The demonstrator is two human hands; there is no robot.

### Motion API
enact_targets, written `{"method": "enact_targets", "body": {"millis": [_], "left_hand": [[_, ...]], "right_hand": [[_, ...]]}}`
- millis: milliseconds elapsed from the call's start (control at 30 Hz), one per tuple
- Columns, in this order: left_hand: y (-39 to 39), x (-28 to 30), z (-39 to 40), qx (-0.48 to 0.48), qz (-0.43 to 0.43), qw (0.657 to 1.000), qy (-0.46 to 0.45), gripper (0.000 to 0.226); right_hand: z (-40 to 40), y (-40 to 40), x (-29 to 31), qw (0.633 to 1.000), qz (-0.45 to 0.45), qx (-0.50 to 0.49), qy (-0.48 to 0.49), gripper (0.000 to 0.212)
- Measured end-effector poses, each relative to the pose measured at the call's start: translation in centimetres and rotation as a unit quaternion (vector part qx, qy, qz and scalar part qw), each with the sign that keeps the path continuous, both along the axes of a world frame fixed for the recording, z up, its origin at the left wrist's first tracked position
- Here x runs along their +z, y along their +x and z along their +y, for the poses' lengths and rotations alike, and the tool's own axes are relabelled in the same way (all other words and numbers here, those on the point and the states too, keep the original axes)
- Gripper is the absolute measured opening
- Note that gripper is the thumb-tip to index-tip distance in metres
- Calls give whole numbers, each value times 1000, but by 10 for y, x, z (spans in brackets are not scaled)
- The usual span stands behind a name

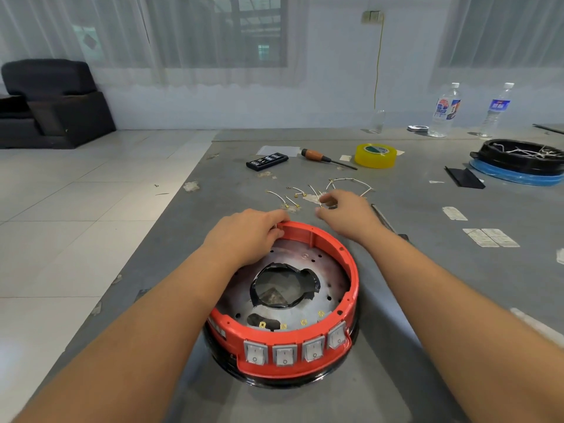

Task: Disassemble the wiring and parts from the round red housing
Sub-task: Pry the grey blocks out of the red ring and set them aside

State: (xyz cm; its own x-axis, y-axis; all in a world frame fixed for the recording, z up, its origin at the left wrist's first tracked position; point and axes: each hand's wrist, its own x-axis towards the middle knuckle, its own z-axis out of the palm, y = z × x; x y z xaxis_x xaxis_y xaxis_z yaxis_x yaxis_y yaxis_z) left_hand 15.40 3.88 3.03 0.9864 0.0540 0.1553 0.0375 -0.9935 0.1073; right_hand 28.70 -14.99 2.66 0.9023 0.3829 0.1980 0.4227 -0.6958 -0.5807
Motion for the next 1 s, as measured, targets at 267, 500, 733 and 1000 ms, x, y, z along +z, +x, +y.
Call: {"method": "enact_targets", "body": {"millis": [267, 500, 733, 1000], "left_hand": [[0, 8, 30, 163, 22, 984, -69, 35], [-13, 4, 44, 309, 16, 951, -18, 31], [-36, 14, 38, 307, -11, 949, -66, 38], [-99, -3, -59, 0, -194, 979, -68, 46]], "right_hand": [[-8, -58, -6, 908, 195, 82, 361, 22], [-19, -77, -12, 928, 192, 153, 280, 28], [-25, -77, -20, 925, 224, 221, 214, 54], [-21, -78, -24, 925, 203, 223, 232, 56]]}}
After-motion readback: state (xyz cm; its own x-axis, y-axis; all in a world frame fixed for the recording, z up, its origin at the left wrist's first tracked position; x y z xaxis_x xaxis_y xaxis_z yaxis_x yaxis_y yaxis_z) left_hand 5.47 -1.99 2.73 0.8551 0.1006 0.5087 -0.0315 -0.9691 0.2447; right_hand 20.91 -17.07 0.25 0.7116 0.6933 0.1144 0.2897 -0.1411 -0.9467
